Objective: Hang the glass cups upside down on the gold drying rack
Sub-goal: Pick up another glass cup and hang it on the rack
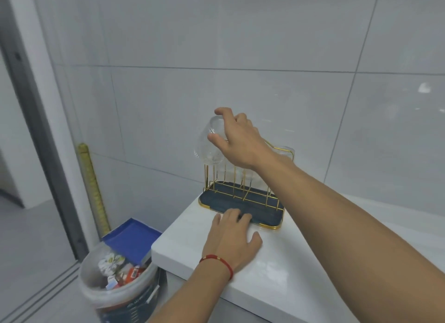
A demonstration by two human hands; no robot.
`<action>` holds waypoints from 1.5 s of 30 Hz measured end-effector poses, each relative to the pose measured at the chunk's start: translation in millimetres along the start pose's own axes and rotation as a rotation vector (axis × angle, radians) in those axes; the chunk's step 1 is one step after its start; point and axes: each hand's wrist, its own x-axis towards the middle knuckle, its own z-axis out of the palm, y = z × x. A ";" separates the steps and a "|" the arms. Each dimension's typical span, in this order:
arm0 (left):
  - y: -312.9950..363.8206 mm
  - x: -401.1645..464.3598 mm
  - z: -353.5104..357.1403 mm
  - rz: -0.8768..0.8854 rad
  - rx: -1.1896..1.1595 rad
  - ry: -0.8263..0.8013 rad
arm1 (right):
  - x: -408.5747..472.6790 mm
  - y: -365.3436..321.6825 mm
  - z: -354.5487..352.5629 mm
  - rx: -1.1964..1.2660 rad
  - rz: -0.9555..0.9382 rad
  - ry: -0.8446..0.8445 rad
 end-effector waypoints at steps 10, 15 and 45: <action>1.7 0.2 0.4 0.018 -0.014 0.051 | 19.9 5.2 43.9 -0.189 0.040 -0.225; 3.5 0.3 2.3 0.016 -0.017 0.080 | 18.2 5.8 54.1 -0.278 -0.007 -0.259; 207.3 8.7 38.3 0.238 -0.432 0.074 | -292.2 199.0 -74.0 -0.113 0.425 0.518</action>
